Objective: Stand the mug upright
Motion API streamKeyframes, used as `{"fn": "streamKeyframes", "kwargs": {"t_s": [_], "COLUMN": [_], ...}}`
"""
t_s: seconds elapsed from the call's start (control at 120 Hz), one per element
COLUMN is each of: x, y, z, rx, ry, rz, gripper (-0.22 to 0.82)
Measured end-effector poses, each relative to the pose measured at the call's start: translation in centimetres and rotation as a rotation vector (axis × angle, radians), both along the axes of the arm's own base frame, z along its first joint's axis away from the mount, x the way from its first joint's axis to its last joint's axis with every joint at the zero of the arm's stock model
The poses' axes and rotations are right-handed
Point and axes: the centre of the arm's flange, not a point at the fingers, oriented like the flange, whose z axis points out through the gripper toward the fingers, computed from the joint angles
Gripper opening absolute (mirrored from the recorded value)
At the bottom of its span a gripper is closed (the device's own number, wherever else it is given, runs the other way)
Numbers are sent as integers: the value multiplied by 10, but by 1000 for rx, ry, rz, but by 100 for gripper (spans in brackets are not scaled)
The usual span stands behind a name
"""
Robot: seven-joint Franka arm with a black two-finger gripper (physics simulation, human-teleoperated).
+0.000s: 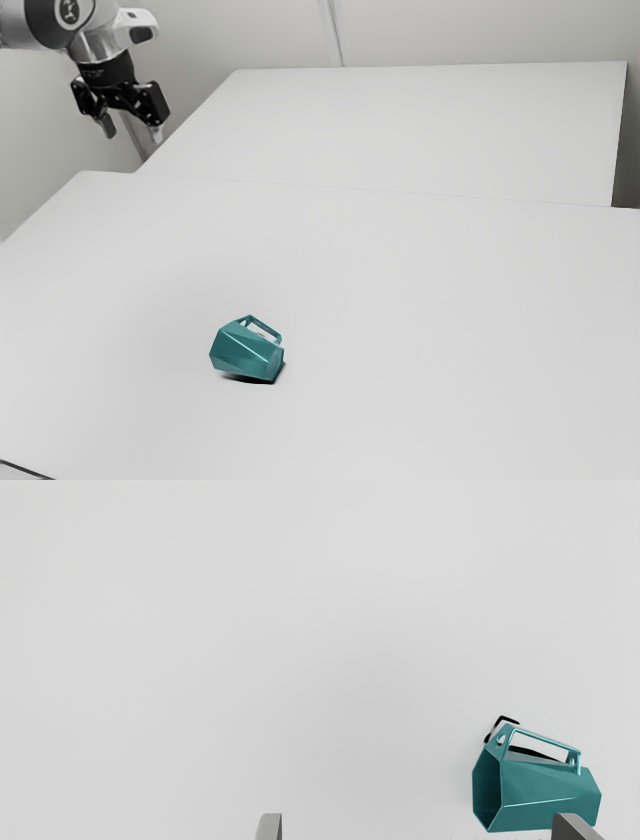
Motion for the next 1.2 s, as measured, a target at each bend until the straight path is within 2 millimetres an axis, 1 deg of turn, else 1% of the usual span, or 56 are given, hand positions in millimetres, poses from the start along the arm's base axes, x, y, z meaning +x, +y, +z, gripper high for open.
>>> {"fn": "streamKeyframes", "kwargs": {"t_s": [0.083,0.133,0.175,0.292,0.35,0.392,0.5,0.55,0.592,0.683,0.717,0.783,0.883,0.975,1.108,1.2], "x": [2,1,-1,-5,-11,-14,-24,-33,-41,-57,-61,-67,-77,-84,-92,-95], "y": [-8,-14,-21,-39,-41,-33,15,28,28,17,18,25,41,56,67,74], "z": [-3,-2,-5,-35,-53,-68,-107,-126,-141,-179,-189,-202,-223,-237,-268,-283], "rx": [-5,-21,-49,-167,-220,-262,-344,-378,-410,-491,-519,-563,-650,-705,-768,-793], "ry": [4,-3,-5,24,39,49,57,59,60,60,51,27,-2,-22,-14,-2], "rz": [-15,-25,-33,-46,-37,-10,111,154,172,199,214,246,309,342,364,353], "gripper": [59,59,59,59,59,59,59,59,59,58,58,58,58,58,58,58]}}
